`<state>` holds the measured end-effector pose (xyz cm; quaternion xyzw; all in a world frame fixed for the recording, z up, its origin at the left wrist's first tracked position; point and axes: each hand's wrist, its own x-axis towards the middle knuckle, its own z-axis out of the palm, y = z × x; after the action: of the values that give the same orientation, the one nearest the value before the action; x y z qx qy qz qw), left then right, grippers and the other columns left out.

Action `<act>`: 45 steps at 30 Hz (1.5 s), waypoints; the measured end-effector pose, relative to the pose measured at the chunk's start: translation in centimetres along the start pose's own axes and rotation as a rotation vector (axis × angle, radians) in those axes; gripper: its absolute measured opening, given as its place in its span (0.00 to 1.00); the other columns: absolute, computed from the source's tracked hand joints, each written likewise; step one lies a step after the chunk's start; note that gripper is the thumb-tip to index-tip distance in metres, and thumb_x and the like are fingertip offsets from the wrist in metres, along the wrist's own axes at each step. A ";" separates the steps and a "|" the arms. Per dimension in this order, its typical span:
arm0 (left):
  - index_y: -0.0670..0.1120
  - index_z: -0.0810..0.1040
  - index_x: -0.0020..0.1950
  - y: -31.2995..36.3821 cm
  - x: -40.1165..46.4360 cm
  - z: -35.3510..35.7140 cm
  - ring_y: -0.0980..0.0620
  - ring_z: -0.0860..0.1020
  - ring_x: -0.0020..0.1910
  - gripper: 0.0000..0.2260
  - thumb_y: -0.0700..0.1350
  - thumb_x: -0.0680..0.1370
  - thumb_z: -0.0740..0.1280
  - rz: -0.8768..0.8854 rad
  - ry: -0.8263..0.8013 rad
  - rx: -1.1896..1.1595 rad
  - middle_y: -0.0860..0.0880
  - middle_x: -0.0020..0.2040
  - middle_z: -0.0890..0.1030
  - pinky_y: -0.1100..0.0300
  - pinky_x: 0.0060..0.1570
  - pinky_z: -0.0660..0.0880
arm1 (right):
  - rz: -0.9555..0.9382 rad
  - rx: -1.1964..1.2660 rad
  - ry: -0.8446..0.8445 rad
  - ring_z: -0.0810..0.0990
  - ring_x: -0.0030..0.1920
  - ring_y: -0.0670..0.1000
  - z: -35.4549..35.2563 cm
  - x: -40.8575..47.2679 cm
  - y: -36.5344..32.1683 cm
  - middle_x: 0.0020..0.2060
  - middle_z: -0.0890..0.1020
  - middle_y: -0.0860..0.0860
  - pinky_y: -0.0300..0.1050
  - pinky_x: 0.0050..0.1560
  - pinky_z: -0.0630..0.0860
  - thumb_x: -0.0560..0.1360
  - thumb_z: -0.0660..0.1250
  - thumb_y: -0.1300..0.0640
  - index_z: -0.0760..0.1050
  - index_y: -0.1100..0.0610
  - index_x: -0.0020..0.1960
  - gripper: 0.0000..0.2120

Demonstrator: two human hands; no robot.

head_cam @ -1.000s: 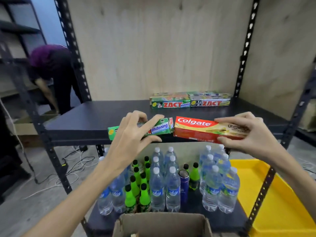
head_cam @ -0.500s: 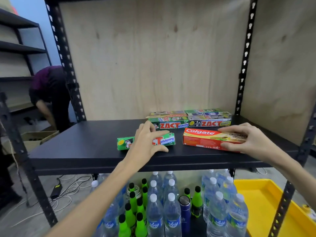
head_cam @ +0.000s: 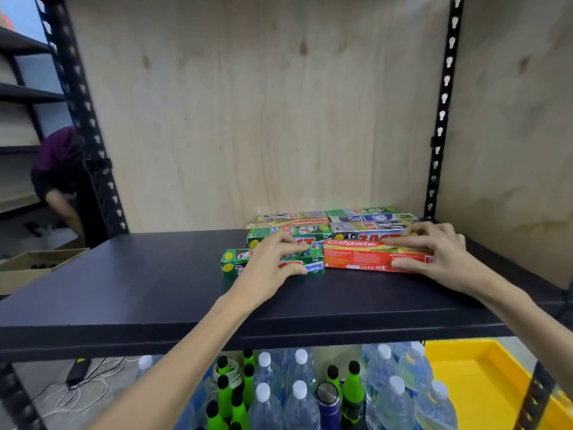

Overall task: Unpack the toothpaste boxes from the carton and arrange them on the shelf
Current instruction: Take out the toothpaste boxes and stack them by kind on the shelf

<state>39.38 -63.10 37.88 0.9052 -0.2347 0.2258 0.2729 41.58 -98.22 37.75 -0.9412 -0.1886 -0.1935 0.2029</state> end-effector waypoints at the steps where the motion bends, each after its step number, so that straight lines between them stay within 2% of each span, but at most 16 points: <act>1: 0.53 0.80 0.68 -0.1 0.5 0.3 0.57 0.71 0.63 0.21 0.50 0.75 0.75 -0.017 0.004 0.000 0.54 0.63 0.76 0.64 0.64 0.66 | 0.006 -0.028 0.021 0.59 0.63 0.45 0.1 0.4 0.3 0.60 0.69 0.40 0.46 0.60 0.53 0.68 0.64 0.29 0.70 0.24 0.63 0.23; 2: 0.53 0.80 0.68 -0.2 0.9 0.5 0.56 0.71 0.64 0.21 0.51 0.75 0.75 -0.032 0.007 -0.006 0.53 0.64 0.76 0.62 0.63 0.66 | 0.013 -0.056 0.033 0.59 0.63 0.46 0.3 0.9 0.5 0.59 0.68 0.41 0.46 0.60 0.53 0.68 0.63 0.29 0.70 0.25 0.63 0.24; 5: 0.51 0.81 0.66 -0.7 2.2 1.4 0.56 0.71 0.63 0.20 0.51 0.74 0.75 -0.034 0.022 -0.011 0.54 0.63 0.77 0.66 0.59 0.62 | 0.010 -0.130 0.058 0.59 0.60 0.46 0.7 2.1 1.4 0.58 0.68 0.42 0.45 0.57 0.52 0.67 0.61 0.28 0.68 0.24 0.63 0.24; 8: 0.51 0.81 0.65 -1.1 3.3 2.1 0.57 0.71 0.63 0.19 0.51 0.74 0.75 -0.037 0.028 -0.008 0.55 0.63 0.76 0.65 0.59 0.62 | 0.001 -0.149 0.070 0.58 0.56 0.43 1.1 3.3 2.3 0.57 0.68 0.41 0.44 0.55 0.51 0.68 0.60 0.29 0.65 0.21 0.62 0.22; 12: 0.51 0.82 0.64 -1.8 4.4 2.8 0.56 0.72 0.62 0.18 0.50 0.74 0.76 -0.027 0.026 -0.019 0.54 0.61 0.76 0.65 0.60 0.64 | -0.026 -0.151 0.085 0.59 0.57 0.44 1.7 4.4 3.1 0.58 0.68 0.40 0.44 0.53 0.51 0.70 0.62 0.31 0.64 0.21 0.63 0.22; 16: 0.50 0.82 0.64 -2.3 4.8 3.1 0.57 0.72 0.61 0.18 0.51 0.74 0.75 -0.012 0.035 -0.001 0.54 0.60 0.76 0.71 0.56 0.63 | -0.049 -0.159 0.100 0.58 0.58 0.43 1.9 4.7 3.5 0.58 0.67 0.39 0.46 0.55 0.53 0.72 0.63 0.33 0.64 0.22 0.64 0.22; 21: 0.50 0.81 0.67 -2.2 4.8 3.2 0.57 0.71 0.64 0.21 0.51 0.75 0.75 0.006 0.019 0.014 0.55 0.63 0.76 0.65 0.62 0.63 | -0.067 -0.201 0.150 0.59 0.60 0.44 2.2 4.4 3.3 0.60 0.69 0.40 0.45 0.55 0.52 0.77 0.68 0.42 0.64 0.24 0.66 0.22; 25: 0.50 0.80 0.69 -2.1 4.9 3.1 0.58 0.72 0.65 0.21 0.51 0.76 0.74 -0.001 -0.001 0.011 0.56 0.66 0.77 0.65 0.63 0.64 | -0.056 -0.240 0.179 0.62 0.62 0.47 2.2 4.2 3.2 0.62 0.71 0.42 0.45 0.56 0.52 0.77 0.67 0.42 0.67 0.26 0.67 0.21; 30: 0.51 0.79 0.70 -1.8 5.2 3.3 0.55 0.71 0.68 0.22 0.52 0.76 0.73 -0.014 -0.016 0.035 0.56 0.68 0.76 0.57 0.68 0.67 | -0.021 -0.226 0.190 0.62 0.63 0.49 2.4 3.9 3.4 0.64 0.72 0.44 0.45 0.56 0.53 0.77 0.68 0.41 0.68 0.27 0.67 0.21; 34: 0.54 0.78 0.70 -1.7 5.0 3.0 0.56 0.71 0.69 0.23 0.57 0.76 0.72 -0.006 0.005 0.153 0.58 0.70 0.75 0.55 0.64 0.69 | -0.002 -0.251 0.178 0.62 0.64 0.49 2.4 3.7 3.3 0.66 0.71 0.44 0.46 0.57 0.53 0.74 0.66 0.34 0.68 0.28 0.68 0.23; 36: 0.55 0.79 0.69 -1.6 4.8 2.9 0.56 0.73 0.69 0.24 0.61 0.74 0.72 0.014 0.056 0.223 0.58 0.70 0.76 0.56 0.62 0.69 | 0.004 -0.257 0.185 0.62 0.64 0.49 2.4 3.7 3.2 0.65 0.71 0.45 0.46 0.57 0.54 0.74 0.65 0.33 0.69 0.29 0.68 0.23; 39: 0.56 0.81 0.65 -1.9 4.5 2.7 0.55 0.75 0.67 0.26 0.67 0.71 0.71 0.017 0.106 0.275 0.58 0.66 0.80 0.53 0.65 0.69 | 0.007 -0.258 0.192 0.62 0.63 0.49 2.5 3.5 3.4 0.65 0.71 0.44 0.46 0.57 0.54 0.74 0.65 0.32 0.69 0.30 0.69 0.23; 42: 0.57 0.81 0.64 -3.2 3.6 1.7 0.56 0.74 0.68 0.33 0.75 0.66 0.66 -0.039 0.122 0.290 0.59 0.65 0.79 0.52 0.68 0.65 | 0.014 -0.262 0.181 0.62 0.63 0.49 2.5 3.4 3.3 0.65 0.71 0.45 0.47 0.57 0.55 0.74 0.64 0.32 0.68 0.31 0.70 0.25; 45: 0.57 0.78 0.67 -5.0 2.3 0.0 0.56 0.70 0.71 0.37 0.77 0.65 0.64 -0.099 0.118 0.298 0.59 0.69 0.76 0.52 0.70 0.59 | 0.020 -0.256 0.178 0.62 0.64 0.50 2.5 3.4 3.3 0.65 0.71 0.45 0.48 0.58 0.56 0.74 0.63 0.32 0.67 0.32 0.72 0.26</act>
<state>43.92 -60.08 37.18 0.9313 -0.1371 0.2974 0.1596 46.65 -98.96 36.13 -0.9402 -0.1344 -0.2968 0.0992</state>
